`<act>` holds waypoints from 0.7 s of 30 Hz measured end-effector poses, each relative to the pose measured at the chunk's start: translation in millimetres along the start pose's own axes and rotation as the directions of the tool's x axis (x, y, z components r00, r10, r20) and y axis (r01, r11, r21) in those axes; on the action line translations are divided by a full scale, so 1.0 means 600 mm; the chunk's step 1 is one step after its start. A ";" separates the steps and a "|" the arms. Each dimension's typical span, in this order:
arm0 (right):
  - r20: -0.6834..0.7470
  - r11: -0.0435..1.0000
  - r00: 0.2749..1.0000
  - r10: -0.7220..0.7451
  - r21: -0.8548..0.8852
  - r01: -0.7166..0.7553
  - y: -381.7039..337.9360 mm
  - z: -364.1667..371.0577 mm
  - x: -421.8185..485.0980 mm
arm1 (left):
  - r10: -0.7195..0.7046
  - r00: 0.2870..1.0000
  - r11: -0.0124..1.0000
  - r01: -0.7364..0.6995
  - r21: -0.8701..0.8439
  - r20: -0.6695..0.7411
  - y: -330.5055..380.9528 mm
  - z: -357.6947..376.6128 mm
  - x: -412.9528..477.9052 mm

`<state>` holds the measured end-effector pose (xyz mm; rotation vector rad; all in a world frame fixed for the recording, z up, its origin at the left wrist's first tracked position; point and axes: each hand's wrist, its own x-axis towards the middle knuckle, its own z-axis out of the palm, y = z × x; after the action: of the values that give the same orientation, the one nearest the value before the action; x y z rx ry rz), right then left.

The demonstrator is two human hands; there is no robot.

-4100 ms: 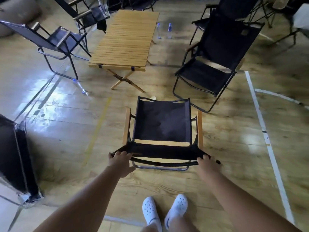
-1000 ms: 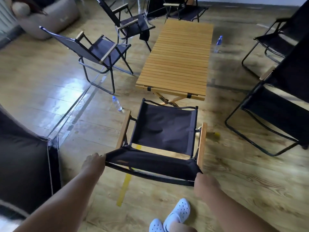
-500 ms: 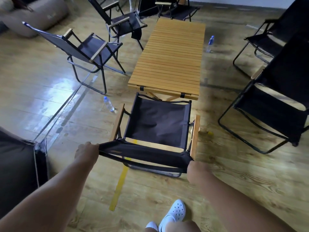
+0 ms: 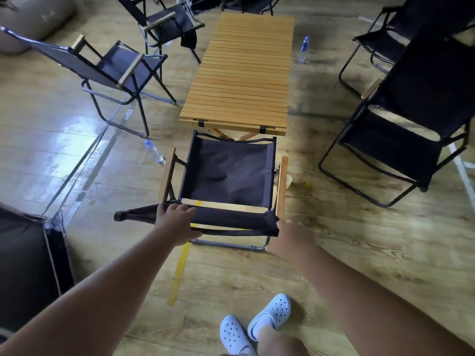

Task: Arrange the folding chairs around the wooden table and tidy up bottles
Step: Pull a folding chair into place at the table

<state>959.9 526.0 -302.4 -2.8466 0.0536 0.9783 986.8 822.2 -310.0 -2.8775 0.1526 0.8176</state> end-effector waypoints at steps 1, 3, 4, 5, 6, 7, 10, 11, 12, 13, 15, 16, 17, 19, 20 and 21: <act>-0.017 1.000 1.000 -0.003 0.021 0.003 0.008 -0.001 -0.008 | 0.024 1.000 0.999 -0.024 -0.021 -0.008 0.020 -0.006 -0.002; -0.056 0.998 0.998 -0.015 0.068 0.019 0.026 -0.006 -0.021 | 0.057 0.998 0.995 -0.058 -0.087 -0.018 0.061 -0.021 -0.004; -0.073 0.995 0.997 -0.026 0.092 0.032 0.038 -0.009 -0.027 | 0.065 0.998 0.990 -0.067 -0.127 -0.020 0.080 -0.030 -0.005; -0.077 0.991 0.997 -0.032 0.124 0.042 0.051 -0.013 -0.033 | 0.073 0.997 0.983 -0.074 -0.168 -0.017 0.099 -0.036 -0.003; -0.071 0.985 0.997 -0.039 0.165 0.050 0.065 -0.017 -0.039 | 0.082 0.997 0.975 -0.082 -0.205 -0.008 0.119 -0.043 -0.003; -0.058 0.976 0.997 -0.050 0.207 0.061 0.082 -0.019 -0.045 | 0.093 0.996 0.965 -0.089 -0.245 0.005 0.137 -0.046 0.001; -0.025 0.959 0.995 -0.091 0.269 0.095 0.138 -0.029 -0.060 | 0.115 0.992 0.933 -0.089 -0.349 0.055 0.199 -0.058 0.007; -0.018 0.957 0.995 -0.098 0.273 0.100 0.161 -0.034 -0.064 | 0.120 0.991 0.929 -0.089 -0.360 0.064 0.222 -0.061 0.009; -0.011 0.956 0.995 -0.103 0.274 0.102 0.186 -0.040 -0.069 | 0.128 0.989 0.927 -0.094 -0.363 0.069 0.246 -0.065 0.009; -0.002 0.955 0.995 -0.104 0.278 0.100 0.213 -0.046 -0.073 | 0.141 0.988 0.927 -0.108 -0.360 0.065 0.274 -0.074 0.007; 0.011 0.953 0.996 -0.092 0.291 0.085 0.275 -0.056 -0.081 | 0.174 0.982 0.930 -0.141 -0.339 0.070 0.331 -0.095 0.003; 0.017 0.952 0.997 -0.077 0.298 0.068 0.311 -0.060 -0.085 | 0.200 0.976 0.930 -0.164 -0.329 0.079 0.361 -0.106 0.000; 0.026 0.951 0.998 -0.055 0.305 0.045 0.349 -0.064 -0.088 | 0.225 0.971 0.929 -0.188 -0.320 0.082 0.389 -0.115 -0.001; 0.041 0.946 0.999 -0.007 0.323 -0.007 0.432 -0.078 -0.094 | 0.238 0.969 0.927 -0.206 -0.312 0.069 0.442 -0.131 -0.002; 0.049 0.944 0.999 0.013 0.329 -0.029 0.475 -0.087 -0.097 | 0.237 0.970 0.929 -0.208 -0.305 0.058 0.470 -0.140 -0.002; 0.062 0.941 0.998 0.032 0.334 -0.051 0.518 -0.099 -0.102 | 0.226 0.972 0.933 -0.196 -0.302 0.066 0.497 -0.148 -0.001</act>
<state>924.2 209.5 -253.1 -2.5146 0.2512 0.9513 991.2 514.0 -268.8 -3.1264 0.3650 1.1072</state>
